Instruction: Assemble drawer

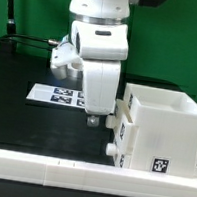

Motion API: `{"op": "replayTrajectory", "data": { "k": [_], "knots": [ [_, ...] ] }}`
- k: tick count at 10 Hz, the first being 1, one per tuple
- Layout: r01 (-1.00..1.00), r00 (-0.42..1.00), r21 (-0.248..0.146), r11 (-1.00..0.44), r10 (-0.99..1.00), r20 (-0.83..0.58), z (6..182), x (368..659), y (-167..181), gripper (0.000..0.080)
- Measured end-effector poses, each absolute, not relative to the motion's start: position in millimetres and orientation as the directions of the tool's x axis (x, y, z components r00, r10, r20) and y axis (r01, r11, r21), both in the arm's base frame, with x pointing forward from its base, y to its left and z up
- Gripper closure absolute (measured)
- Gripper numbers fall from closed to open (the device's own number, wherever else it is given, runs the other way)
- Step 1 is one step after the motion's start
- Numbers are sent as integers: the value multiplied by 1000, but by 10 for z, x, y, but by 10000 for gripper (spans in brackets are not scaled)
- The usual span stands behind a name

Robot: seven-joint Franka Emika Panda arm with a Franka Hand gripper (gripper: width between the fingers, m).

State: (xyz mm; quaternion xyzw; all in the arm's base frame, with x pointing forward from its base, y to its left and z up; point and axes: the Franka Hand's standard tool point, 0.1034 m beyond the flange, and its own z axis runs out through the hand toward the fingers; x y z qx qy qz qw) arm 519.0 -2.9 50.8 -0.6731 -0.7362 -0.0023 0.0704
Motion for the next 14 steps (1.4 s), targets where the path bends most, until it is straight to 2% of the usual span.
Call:
{"op": "replayTrajectory", "data": {
  "k": [2,3,6,11,14],
  "knots": [
    [990,-89,-95,100,990,106,573,5276,-78,151],
    [991,-93,-82,102,990,104,630,5366,-67,151],
    [995,-60,-74,68,993,103,694,5474,74,151],
    [996,13,-85,-5,996,93,682,5465,314,151],
    [994,5,-110,5,996,88,622,5280,57,151]
  ]
}}
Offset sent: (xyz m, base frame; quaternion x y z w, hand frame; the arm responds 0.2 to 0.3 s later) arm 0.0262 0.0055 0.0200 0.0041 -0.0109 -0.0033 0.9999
